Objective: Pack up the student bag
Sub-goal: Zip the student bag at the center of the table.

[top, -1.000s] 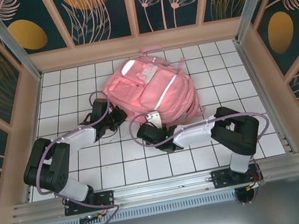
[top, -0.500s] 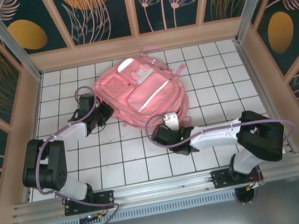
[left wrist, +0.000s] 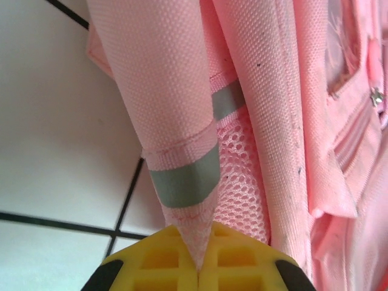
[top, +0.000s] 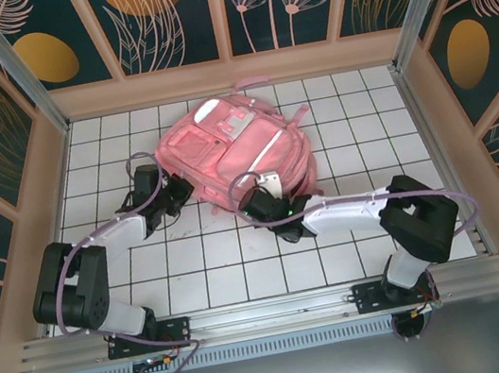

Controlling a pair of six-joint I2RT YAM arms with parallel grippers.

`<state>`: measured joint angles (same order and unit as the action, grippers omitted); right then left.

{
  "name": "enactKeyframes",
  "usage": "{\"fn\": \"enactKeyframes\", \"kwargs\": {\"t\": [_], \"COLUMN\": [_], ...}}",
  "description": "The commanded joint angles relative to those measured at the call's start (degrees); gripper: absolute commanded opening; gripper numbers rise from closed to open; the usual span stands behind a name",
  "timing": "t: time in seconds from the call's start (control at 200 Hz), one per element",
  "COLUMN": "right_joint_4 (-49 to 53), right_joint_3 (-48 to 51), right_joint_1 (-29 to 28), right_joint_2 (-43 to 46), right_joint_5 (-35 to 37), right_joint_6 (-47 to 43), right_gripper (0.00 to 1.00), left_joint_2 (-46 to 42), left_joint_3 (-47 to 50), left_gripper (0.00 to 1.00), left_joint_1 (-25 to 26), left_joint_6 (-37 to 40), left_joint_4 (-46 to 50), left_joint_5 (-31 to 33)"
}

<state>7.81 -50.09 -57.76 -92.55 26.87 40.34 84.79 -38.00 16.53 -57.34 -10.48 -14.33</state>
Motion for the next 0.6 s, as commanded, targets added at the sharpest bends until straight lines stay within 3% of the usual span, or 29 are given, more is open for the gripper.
{"fn": "enactKeyframes", "kwargs": {"t": [0.0, 0.285, 0.415, 0.545, 0.595], "right_joint_4": [-0.8, -3.7, -4.3, -3.8, -4.2], "right_joint_3": [1.0, 1.2, 0.5, -0.3, -0.6], "right_joint_1": [6.5, 17.6, 15.2, 7.5, 4.7], "right_joint_2": [-3.0, -2.9, 1.7, 4.5, 4.4], "right_joint_5": [-1.5, -6.0, -10.0, -6.8, -5.6], "right_joint_6": [-2.4, -9.7, -10.6, -8.1, -6.7], "right_gripper": [0.05, 0.05, 0.19, 0.41, 0.43], "left_joint_2": [-4.6, -7.1, -6.2, -5.2, -4.6], "left_joint_3": [2.0, 5.7, 6.7, 6.7, 6.3], "left_gripper": [0.00, 0.00, 0.00, 0.00, 0.00], "left_joint_1": [3.0, 7.5, 8.0, 8.2, 8.2], "left_joint_6": [-3.9, -8.0, -10.8, -13.1, -13.2], "left_joint_4": [-3.3, -5.5, -7.0, -9.0, -9.4], "left_joint_5": [-1.5, -1.4, 0.4, 1.1, 0.9]}}
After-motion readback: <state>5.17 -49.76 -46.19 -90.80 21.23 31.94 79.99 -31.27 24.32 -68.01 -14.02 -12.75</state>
